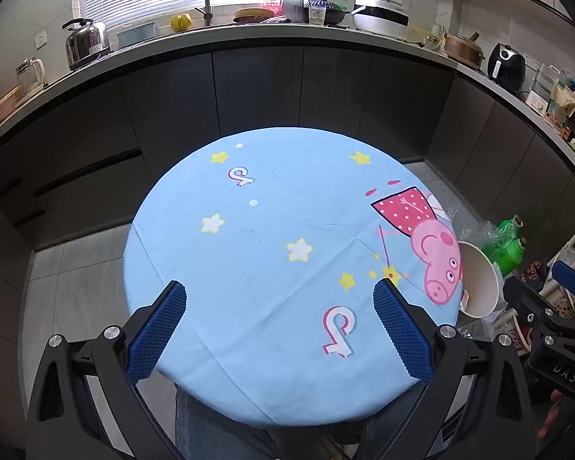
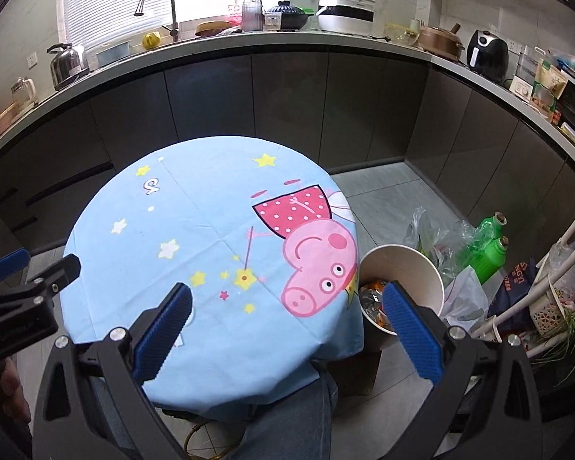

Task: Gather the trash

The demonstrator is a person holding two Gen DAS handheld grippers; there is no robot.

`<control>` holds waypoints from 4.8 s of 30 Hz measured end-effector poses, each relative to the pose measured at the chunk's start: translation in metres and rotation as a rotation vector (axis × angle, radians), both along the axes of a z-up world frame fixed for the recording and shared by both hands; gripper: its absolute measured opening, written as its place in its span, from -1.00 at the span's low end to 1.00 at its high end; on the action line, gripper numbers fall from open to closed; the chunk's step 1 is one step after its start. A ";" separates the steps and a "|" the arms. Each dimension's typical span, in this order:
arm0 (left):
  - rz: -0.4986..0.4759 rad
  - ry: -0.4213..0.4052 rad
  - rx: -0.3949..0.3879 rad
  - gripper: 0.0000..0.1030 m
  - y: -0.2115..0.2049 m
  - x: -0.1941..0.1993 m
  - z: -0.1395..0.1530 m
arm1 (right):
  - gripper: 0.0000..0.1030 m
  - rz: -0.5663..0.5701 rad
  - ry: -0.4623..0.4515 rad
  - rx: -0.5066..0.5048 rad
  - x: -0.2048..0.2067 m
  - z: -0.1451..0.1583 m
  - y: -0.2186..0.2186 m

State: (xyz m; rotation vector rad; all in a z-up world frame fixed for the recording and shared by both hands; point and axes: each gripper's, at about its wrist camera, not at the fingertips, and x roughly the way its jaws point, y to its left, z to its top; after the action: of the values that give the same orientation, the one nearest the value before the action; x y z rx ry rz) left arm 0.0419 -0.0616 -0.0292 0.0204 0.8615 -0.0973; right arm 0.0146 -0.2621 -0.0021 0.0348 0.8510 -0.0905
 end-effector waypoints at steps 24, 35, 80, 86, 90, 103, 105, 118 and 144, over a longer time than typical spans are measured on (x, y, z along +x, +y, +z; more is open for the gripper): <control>0.015 -0.002 -0.016 0.83 0.006 0.001 0.002 | 0.93 0.028 -0.009 -0.009 0.003 0.004 0.011; 0.011 -0.001 -0.019 0.83 0.005 -0.001 0.002 | 0.93 0.024 -0.007 -0.008 0.003 0.005 0.010; 0.000 -0.002 -0.025 0.83 0.002 -0.002 0.005 | 0.93 0.024 -0.010 -0.010 0.003 0.005 0.009; 0.000 -0.003 -0.024 0.83 0.002 -0.002 0.005 | 0.93 0.023 -0.009 -0.011 0.003 0.004 0.009; 0.000 -0.003 -0.025 0.83 0.002 -0.002 0.005 | 0.93 0.023 -0.010 -0.010 0.003 0.005 0.009; 0.001 -0.002 -0.026 0.83 0.002 -0.003 0.004 | 0.93 0.022 -0.010 -0.010 0.003 0.004 0.009; 0.000 -0.001 -0.026 0.83 0.001 -0.002 0.006 | 0.93 0.023 -0.010 -0.010 0.003 0.004 0.009; -0.001 -0.002 -0.026 0.83 -0.001 -0.002 0.007 | 0.93 0.023 -0.010 -0.010 0.002 0.004 0.009; -0.011 -0.001 -0.020 0.83 -0.001 -0.001 0.005 | 0.93 0.021 -0.010 -0.010 0.002 0.004 0.008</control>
State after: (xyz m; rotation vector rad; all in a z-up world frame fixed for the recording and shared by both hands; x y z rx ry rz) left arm 0.0411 -0.0630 -0.0237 0.0069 0.8595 -0.1165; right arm 0.0171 -0.2540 0.0018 0.0169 0.8407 -0.0745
